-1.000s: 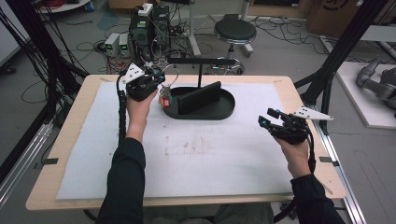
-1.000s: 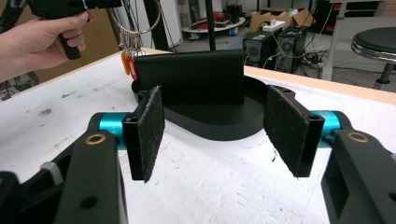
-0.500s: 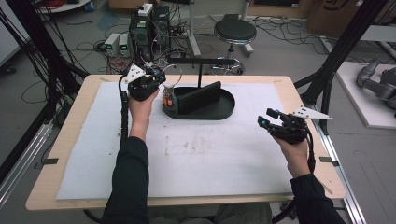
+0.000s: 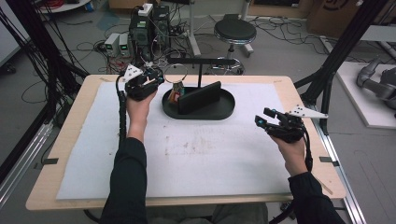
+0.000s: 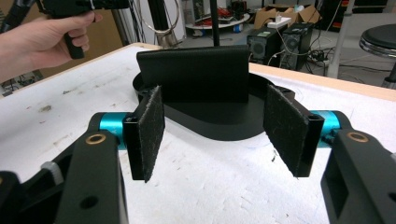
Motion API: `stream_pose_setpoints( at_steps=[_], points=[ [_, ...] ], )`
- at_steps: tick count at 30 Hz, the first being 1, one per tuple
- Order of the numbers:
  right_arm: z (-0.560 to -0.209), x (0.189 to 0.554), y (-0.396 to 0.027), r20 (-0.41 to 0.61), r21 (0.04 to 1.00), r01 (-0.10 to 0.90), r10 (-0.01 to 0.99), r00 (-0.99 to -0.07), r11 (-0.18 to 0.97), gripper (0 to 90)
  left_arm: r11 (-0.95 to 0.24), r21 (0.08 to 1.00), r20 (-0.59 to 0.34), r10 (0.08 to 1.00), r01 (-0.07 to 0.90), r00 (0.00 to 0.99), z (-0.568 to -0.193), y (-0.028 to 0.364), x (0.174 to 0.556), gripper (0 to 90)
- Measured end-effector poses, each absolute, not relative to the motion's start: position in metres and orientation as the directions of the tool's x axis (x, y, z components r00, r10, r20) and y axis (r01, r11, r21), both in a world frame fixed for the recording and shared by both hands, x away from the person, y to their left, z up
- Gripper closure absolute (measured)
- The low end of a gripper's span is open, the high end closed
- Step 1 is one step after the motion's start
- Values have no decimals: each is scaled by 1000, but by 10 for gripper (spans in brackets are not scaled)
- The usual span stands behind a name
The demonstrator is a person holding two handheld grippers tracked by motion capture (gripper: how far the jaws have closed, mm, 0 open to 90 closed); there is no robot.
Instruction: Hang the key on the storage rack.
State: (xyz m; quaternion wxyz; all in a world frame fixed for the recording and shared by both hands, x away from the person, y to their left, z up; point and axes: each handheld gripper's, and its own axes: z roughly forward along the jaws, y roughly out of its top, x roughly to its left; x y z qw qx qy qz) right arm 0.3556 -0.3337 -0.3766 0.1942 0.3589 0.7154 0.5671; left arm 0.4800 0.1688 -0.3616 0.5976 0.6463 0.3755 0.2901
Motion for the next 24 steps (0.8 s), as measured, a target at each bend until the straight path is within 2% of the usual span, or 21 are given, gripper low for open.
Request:
stream_pose_setpoints(
  at_steps=[2,4,6,9,13,24],
  points=[
    [-377,356,-334,126,952,290,734,-667,101,398,3,987,-93,829,162,551,-360,171,478,500],
    [-376,355,-335,128,951,293,736,-665,99,398,-4,983,-101,824,184,557,-357,170,474,440],
    [-377,356,-336,130,949,298,738,-662,100,397,-51,978,-73,826,203,558,-352,167,468,361],
    [-377,356,-337,128,948,301,739,-661,105,396,-150,968,10,826,203,564,-344,159,456,297],
    [-377,356,-337,123,946,304,743,-658,113,396,-154,978,45,809,138,587,-340,155,430,293],
    [-378,356,-337,89,940,304,750,-655,153,385,-217,968,97,789,128,607,-354,177,370,278]
  ],
)
